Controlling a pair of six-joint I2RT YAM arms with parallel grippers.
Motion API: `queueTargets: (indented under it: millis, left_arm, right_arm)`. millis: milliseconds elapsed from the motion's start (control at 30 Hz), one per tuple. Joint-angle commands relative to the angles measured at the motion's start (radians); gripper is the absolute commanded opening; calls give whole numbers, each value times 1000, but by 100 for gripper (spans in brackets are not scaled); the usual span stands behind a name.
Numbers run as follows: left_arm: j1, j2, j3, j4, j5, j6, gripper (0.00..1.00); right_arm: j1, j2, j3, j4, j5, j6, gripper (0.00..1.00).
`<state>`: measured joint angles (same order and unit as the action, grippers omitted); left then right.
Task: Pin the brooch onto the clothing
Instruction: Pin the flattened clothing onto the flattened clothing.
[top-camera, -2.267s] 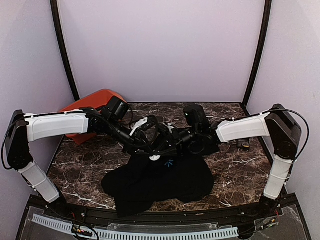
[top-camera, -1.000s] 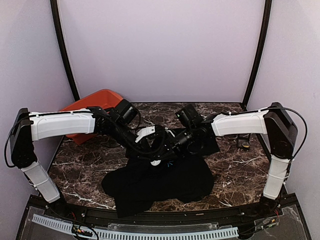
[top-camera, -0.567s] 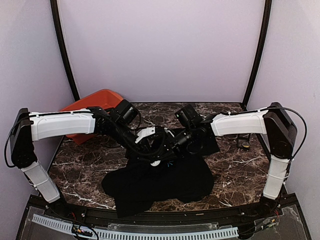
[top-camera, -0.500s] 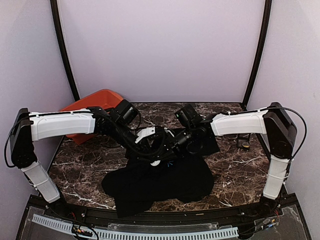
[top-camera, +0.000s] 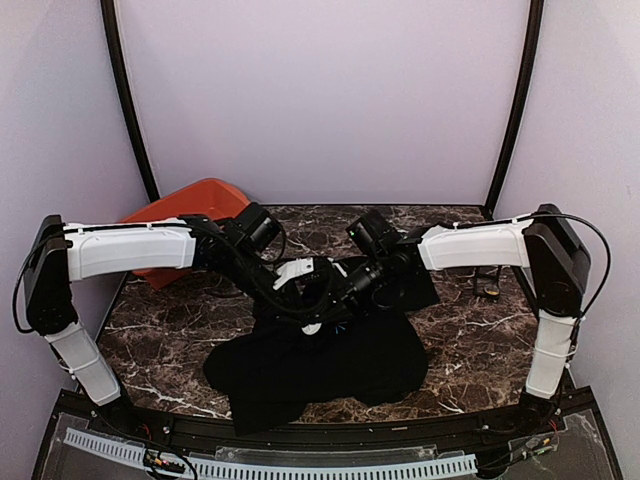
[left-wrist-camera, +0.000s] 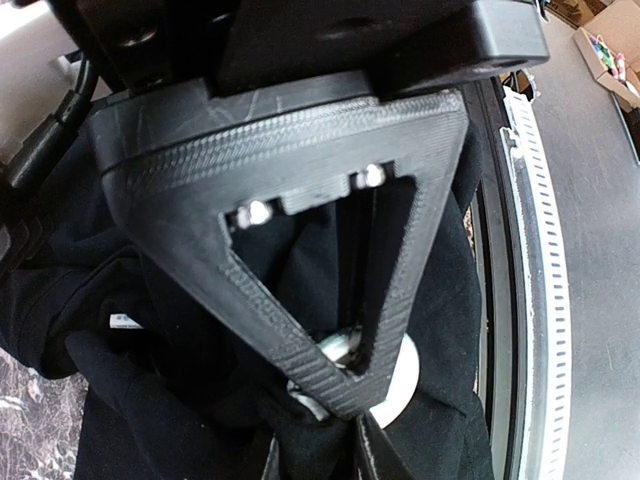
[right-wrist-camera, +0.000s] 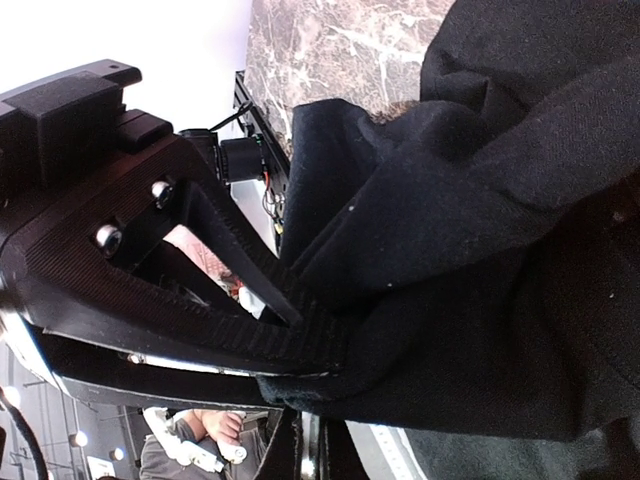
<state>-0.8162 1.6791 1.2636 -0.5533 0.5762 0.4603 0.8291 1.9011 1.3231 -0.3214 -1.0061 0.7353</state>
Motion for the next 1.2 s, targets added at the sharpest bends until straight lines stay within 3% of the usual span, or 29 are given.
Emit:
queueTargets:
  millis: [0, 567, 867, 1167]
  left_arm:
    - [-42, 41, 9, -41, -14, 10, 21]
    - [-45, 18, 6, -46, -6, 21, 18]
    - [-24, -15, -6, -25, 19, 12, 40]
    - [43, -69, -22, 8, -3, -16, 53]
  right_arm:
    - [21, -9, 77, 110, -30, -26, 0]
    - [-1, -14, 31, 105, -97, -136, 0]
    - [-42, -39, -21, 105, -105, -173, 0]
    - [-50, -66, -48, 60, -95, -231, 0]
